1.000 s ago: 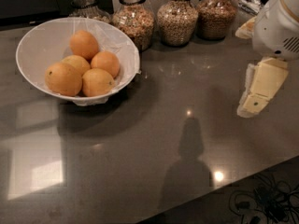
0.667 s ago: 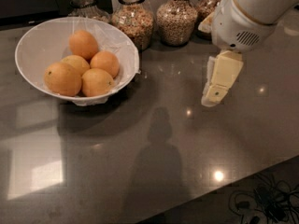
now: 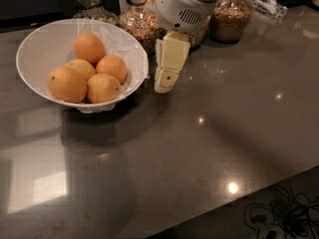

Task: Pick orange from white bowl

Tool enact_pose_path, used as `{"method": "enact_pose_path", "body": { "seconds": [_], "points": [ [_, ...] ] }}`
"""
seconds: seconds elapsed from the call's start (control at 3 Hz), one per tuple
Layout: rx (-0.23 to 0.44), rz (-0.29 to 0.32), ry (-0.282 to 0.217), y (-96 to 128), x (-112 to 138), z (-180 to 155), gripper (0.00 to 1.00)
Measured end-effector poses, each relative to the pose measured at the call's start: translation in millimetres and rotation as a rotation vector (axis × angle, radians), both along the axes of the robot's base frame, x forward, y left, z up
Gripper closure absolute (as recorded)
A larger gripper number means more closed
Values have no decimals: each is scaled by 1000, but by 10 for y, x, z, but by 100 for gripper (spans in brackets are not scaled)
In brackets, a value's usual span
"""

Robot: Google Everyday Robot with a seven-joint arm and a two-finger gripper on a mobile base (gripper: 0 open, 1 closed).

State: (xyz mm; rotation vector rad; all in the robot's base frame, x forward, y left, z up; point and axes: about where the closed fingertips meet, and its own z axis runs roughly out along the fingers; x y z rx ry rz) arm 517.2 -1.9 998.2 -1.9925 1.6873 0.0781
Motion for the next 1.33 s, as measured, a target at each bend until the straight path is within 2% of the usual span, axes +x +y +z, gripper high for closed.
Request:
{"method": "enact_pose_path", "body": {
  "seconds": [0.33, 0.67, 1.0, 1.33],
  "points": [
    [0, 0, 0, 0, 0, 0, 0],
    [64, 39, -8, 238, 46, -9, 0],
    [128, 145, -17, 739, 105, 8, 0],
    [173, 232, 15, 1083, 150, -88, 0]
  ]
}}
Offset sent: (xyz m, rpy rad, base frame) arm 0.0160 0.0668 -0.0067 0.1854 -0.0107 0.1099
